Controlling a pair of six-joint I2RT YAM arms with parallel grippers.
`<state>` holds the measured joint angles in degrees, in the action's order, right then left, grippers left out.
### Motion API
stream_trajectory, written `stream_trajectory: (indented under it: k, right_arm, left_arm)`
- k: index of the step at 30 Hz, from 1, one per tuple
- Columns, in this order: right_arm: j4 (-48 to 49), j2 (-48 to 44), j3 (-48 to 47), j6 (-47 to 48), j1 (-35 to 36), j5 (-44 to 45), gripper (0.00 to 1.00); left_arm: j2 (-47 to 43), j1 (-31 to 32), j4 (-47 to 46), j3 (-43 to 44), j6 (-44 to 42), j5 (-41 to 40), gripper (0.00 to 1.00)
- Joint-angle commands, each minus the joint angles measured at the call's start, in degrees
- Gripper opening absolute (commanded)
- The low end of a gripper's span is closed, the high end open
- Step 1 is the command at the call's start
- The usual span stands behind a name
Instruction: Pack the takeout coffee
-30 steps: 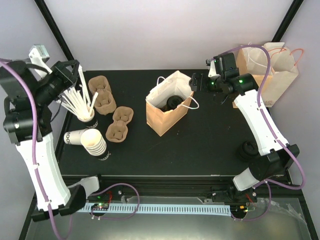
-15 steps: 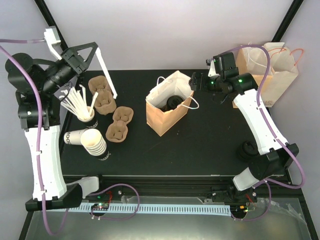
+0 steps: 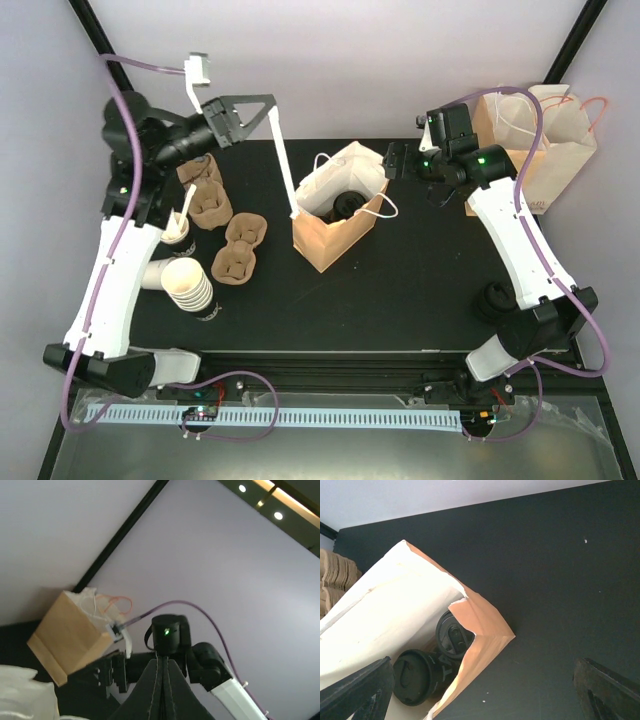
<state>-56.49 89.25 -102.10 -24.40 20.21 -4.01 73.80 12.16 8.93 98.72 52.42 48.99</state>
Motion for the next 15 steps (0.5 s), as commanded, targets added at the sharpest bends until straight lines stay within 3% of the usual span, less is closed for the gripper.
stream_trajectory:
  k: [1,15]
  right_arm:
    - [-0.44,-1.44,-1.26,-0.29,-0.34,2.88,1.0]
    - [-0.59,-2.69,-0.33,-0.51,-0.34,5.5,1.0]
  left_arm:
    - [1.39,3.22,-7.28,-5.14,2.06,-0.57,0.02]
    - [7.01,6.71,-12.93,-6.78,2.56,-2.3,0.02]
